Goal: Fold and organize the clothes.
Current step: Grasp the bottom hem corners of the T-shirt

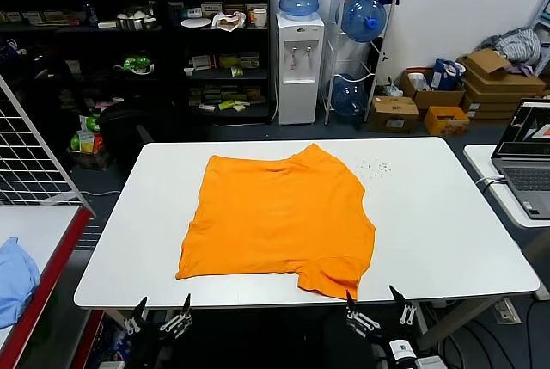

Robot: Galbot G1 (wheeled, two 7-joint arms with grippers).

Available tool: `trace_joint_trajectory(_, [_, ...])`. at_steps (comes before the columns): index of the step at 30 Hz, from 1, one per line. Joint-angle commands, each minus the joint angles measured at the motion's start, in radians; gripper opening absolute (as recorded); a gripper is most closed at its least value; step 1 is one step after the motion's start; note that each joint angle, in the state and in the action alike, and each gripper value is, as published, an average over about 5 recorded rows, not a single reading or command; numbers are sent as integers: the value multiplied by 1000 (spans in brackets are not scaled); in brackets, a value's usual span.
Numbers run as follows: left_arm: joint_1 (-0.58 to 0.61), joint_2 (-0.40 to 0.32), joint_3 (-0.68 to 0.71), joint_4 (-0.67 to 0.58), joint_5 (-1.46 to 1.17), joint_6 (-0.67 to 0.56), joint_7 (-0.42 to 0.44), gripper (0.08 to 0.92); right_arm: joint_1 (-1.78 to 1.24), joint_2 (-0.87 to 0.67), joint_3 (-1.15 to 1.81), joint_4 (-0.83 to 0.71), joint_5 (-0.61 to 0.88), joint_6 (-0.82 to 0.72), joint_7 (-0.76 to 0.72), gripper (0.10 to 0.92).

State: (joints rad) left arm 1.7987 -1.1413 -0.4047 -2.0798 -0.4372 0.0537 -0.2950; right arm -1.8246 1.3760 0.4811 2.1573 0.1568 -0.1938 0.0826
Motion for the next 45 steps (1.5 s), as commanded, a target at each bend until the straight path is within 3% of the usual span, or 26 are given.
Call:
trace_joint_trajectory(1, [-191, 6, 67, 124, -28, 36, -1, 921, 118, 19, -23, -81, -2, -70, 37, 921])
trace_joint_trajectory(19, [-278, 19, 97, 208, -61, 55, -24, 921, 166, 69, -82, -157, -13, -94, 45, 902])
trace_joint_trajectory(26, [-284, 25, 96, 211, -61, 56, -28, 877, 164, 81, -102, -167, -22, -89, 42, 719])
trace_joint_trajectory(45, [-263, 15, 111, 190, -56, 46, -28, 347, 118, 83, -104, -116, -40, -73, 45, 173])
